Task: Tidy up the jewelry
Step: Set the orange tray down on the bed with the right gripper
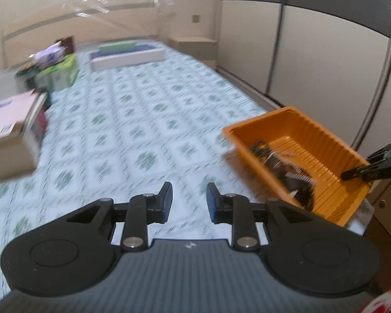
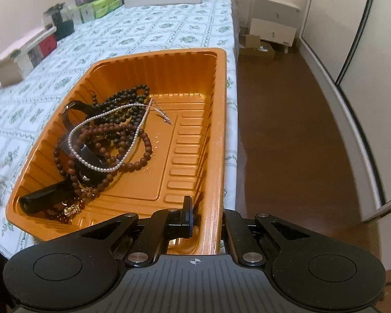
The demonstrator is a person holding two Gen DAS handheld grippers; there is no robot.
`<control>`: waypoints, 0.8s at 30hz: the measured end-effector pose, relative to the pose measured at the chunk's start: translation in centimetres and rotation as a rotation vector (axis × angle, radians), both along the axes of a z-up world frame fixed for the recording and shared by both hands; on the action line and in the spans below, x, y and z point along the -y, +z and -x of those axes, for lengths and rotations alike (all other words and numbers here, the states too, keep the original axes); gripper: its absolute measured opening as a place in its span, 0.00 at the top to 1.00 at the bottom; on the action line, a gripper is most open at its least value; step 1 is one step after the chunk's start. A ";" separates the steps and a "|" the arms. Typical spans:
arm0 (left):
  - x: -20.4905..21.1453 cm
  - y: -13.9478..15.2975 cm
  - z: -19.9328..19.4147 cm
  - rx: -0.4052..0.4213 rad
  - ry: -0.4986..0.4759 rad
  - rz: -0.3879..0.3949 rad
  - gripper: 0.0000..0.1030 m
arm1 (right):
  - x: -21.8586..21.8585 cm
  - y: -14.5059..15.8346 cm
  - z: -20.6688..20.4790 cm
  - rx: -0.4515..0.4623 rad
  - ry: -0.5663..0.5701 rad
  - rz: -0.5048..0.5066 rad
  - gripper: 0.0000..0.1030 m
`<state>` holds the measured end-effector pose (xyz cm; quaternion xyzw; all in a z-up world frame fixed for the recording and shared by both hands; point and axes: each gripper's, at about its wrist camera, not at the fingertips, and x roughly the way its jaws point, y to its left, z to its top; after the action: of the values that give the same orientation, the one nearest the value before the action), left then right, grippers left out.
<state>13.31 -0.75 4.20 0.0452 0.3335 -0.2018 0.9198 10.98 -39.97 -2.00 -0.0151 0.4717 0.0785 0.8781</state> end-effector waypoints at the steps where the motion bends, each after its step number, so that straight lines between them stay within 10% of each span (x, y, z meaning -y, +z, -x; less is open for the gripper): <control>1: -0.5 -0.3 0.3 -0.008 0.016 -0.005 0.76 | 0.4 -0.2 0.1 0.000 -0.006 -0.019 0.95; 13: -1.0 -2.7 2.5 -0.042 0.093 -0.110 0.63 | 4.7 -0.8 0.8 0.049 -0.099 -0.323 0.94; 15: -0.8 -2.9 2.7 -0.046 0.099 -0.114 0.56 | 5.0 -0.6 1.4 0.061 -0.116 -0.335 0.79; 17: -0.6 -3.0 2.9 -0.049 0.099 -0.117 0.49 | 5.3 -0.1 2.3 0.095 -0.136 -0.335 0.33; 24: -0.3 -3.3 3.8 -0.040 0.126 -0.110 0.16 | 6.0 2.1 5.1 0.180 -0.257 -0.310 0.30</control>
<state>9.52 -0.43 0.94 0.0708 0.3647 -0.1257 0.9199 5.91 -45.98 0.10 0.1733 0.3719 0.0356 0.9113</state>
